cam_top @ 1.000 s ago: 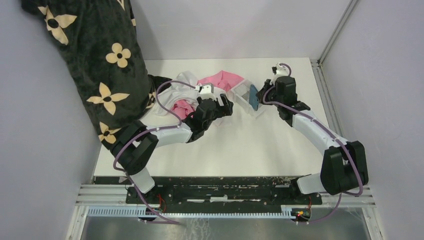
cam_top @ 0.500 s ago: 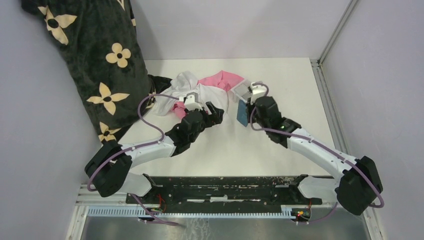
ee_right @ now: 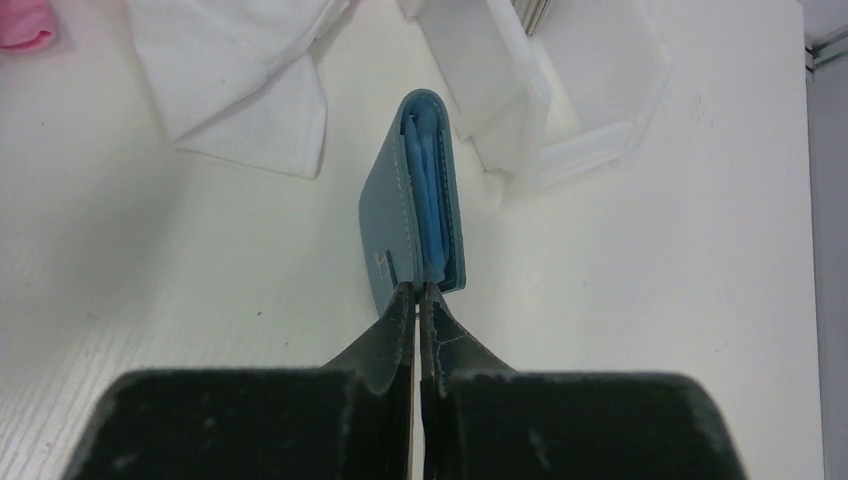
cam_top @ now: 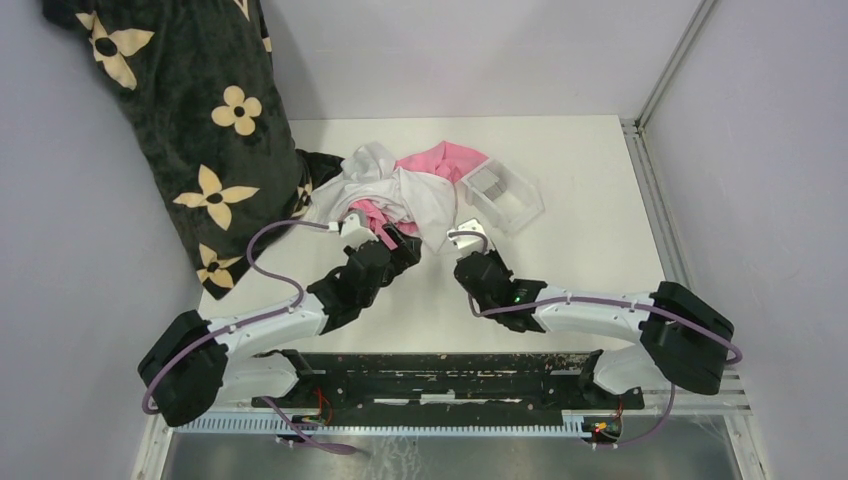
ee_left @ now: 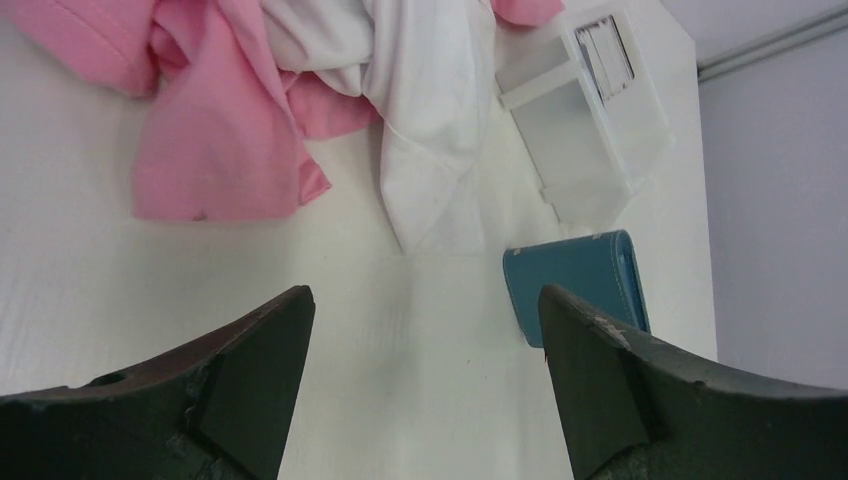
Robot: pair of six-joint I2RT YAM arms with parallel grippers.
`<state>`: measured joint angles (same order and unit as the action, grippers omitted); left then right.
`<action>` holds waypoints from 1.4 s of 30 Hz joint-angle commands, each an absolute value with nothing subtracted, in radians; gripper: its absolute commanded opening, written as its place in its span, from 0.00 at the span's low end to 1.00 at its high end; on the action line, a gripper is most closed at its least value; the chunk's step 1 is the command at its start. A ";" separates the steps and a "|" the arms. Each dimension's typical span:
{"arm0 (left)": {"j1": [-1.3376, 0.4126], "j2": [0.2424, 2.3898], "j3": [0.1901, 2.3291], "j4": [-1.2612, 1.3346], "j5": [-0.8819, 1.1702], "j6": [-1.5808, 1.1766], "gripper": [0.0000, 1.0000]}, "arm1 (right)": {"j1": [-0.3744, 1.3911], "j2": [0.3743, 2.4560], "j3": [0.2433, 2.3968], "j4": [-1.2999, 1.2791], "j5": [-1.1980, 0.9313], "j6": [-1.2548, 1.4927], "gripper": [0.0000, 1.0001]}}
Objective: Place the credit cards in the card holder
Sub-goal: Place the card holder at the center of the board.
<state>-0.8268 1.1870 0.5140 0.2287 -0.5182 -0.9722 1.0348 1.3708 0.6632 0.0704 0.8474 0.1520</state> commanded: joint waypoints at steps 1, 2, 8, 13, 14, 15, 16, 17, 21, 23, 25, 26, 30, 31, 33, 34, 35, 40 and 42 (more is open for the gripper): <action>-0.830 1.107 0.483 0.138 -0.644 -1.098 0.90 | 1.094 1.433 0.685 0.105 0.936 0.162 0.01; -0.830 1.093 0.474 0.127 -0.658 -1.108 0.90 | 1.118 1.455 0.688 0.111 0.937 0.171 0.01; -0.829 1.028 0.433 0.088 -0.700 -1.152 0.90 | 1.259 1.620 0.742 0.111 0.985 0.250 0.01; -0.829 1.020 0.445 0.050 -0.715 -1.151 0.90 | 1.323 1.638 0.766 0.065 1.020 0.354 0.25; -0.830 1.021 0.447 0.048 -0.718 -1.148 0.90 | 1.329 1.624 0.774 0.049 1.017 0.358 0.35; -0.830 1.023 0.450 0.052 -0.719 -1.141 0.90 | 1.332 1.609 0.785 0.019 1.013 0.360 0.45; -0.830 1.028 0.454 0.056 -0.720 -1.130 0.90 | 1.334 1.591 0.797 -0.008 1.008 0.365 0.53; -0.829 1.033 0.462 0.057 -0.722 -1.120 0.91 | 1.336 1.573 0.807 -0.039 1.002 0.373 0.59; -0.830 1.070 0.491 0.077 -0.717 -1.075 0.91 | 1.337 1.484 0.812 -0.112 0.978 0.436 0.73; -0.830 1.093 0.492 0.136 -0.684 -1.038 0.91 | 1.336 1.444 0.809 -0.159 0.991 0.481 0.73; -0.830 1.128 0.495 0.209 -0.642 -0.993 0.90 | 1.336 1.413 0.804 -0.208 1.026 0.542 0.72; -0.830 1.149 0.501 0.241 -0.618 -0.972 0.90 | 1.332 1.399 0.805 -0.236 1.045 0.580 0.71; -0.832 1.263 0.555 0.333 -0.515 -0.885 0.87 | 1.287 1.355 0.792 -0.321 1.089 0.712 0.58; -0.833 1.300 0.571 0.355 -0.487 -0.864 0.86 | 1.265 1.347 0.784 -0.322 1.077 0.736 0.56; -0.834 1.355 0.604 0.386 -0.438 -0.819 0.83 | 1.214 1.331 0.768 -0.330 1.047 0.795 0.51; -0.835 1.383 0.628 0.396 -0.418 -0.798 0.81 | 1.184 1.321 0.760 -0.330 1.027 0.821 0.49; -0.834 1.411 0.645 0.399 -0.399 -0.786 0.80 | 1.157 1.314 0.749 -0.327 1.006 0.847 0.47; -0.836 1.542 0.716 0.404 -0.340 -0.747 0.74 | 1.022 1.284 0.684 -0.258 0.884 0.929 0.39; -0.836 1.588 0.734 0.410 -0.336 -0.741 0.72 | 0.983 1.290 0.670 -0.228 0.833 0.936 0.37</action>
<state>-0.8299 1.5162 0.6769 0.3504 -0.3859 -0.8246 1.0397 1.3079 0.6987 -0.2916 0.9352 0.8532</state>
